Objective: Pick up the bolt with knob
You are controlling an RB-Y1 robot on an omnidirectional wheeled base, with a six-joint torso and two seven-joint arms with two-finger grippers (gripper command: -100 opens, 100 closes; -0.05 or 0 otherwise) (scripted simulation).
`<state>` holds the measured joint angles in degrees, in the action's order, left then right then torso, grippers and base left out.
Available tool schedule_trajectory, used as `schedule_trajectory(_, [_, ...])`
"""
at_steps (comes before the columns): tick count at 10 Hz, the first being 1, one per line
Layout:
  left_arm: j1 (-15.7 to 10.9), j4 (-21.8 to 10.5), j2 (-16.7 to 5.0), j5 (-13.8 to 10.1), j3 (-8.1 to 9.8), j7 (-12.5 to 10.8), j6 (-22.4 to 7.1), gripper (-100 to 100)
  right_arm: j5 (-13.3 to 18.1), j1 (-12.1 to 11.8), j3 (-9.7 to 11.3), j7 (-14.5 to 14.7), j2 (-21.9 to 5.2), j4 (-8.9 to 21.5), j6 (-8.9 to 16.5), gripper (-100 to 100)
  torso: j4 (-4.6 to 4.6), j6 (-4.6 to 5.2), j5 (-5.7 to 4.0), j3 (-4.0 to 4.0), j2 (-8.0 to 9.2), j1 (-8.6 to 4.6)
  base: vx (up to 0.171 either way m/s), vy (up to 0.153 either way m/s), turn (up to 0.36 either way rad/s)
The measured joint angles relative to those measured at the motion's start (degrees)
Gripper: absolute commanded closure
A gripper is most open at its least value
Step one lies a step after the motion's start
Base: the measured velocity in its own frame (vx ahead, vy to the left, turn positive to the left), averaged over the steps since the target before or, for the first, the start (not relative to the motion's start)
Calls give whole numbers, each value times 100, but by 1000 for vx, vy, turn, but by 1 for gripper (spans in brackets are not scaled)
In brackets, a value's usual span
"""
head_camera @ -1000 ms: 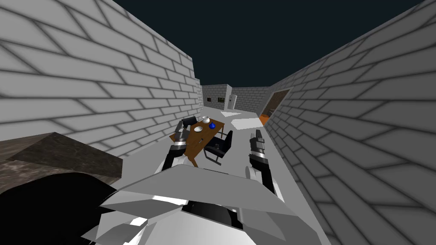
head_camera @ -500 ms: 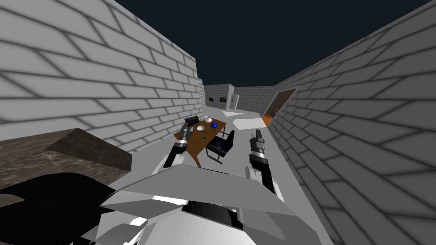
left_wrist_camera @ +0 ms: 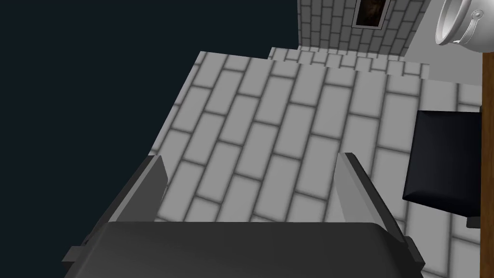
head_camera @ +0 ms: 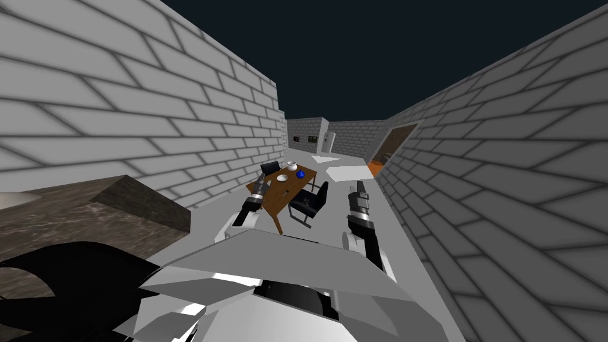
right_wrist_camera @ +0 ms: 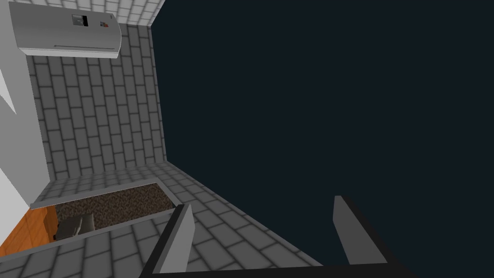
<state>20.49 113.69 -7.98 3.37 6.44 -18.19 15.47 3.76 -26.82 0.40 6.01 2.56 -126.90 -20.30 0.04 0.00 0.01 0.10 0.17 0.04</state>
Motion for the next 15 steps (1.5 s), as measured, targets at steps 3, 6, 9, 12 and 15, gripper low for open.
schedule_trajectory(3, [-337,-513,-160,53,114,-349,-352,-100,0,0,0,0,0,0,0,0,0,0,0,-1,-1,0,-45,6,49])
schedule_trajectory(6, [-614,-987,-272,94,206,-680,-810,-100,0,0,0,0,0,0,0,0,-1,0,0,-2,-4,-2,-36,6,30])
schedule_trajectory(9, [-934,-1503,-353,147,307,-1005,-1192,-100,0,0,0,0,0,0,0,0,-1,0,0,-3,-6,1,-29,10,19])
schedule_trajectory(12, [-1188,-1962,-396,192,395,-1319,-1556,-100,0,0,0,0,0,0,0,0,-2,1,0,-5,-10,-2,-24,9,15])
schedule_trajectory(15, [-1484,-2388,-425,244,500,-1668,-2015,-100,0,0,0,0,0,0,0,0,-2,1,0,-6,-12,-1,-17,11,2])
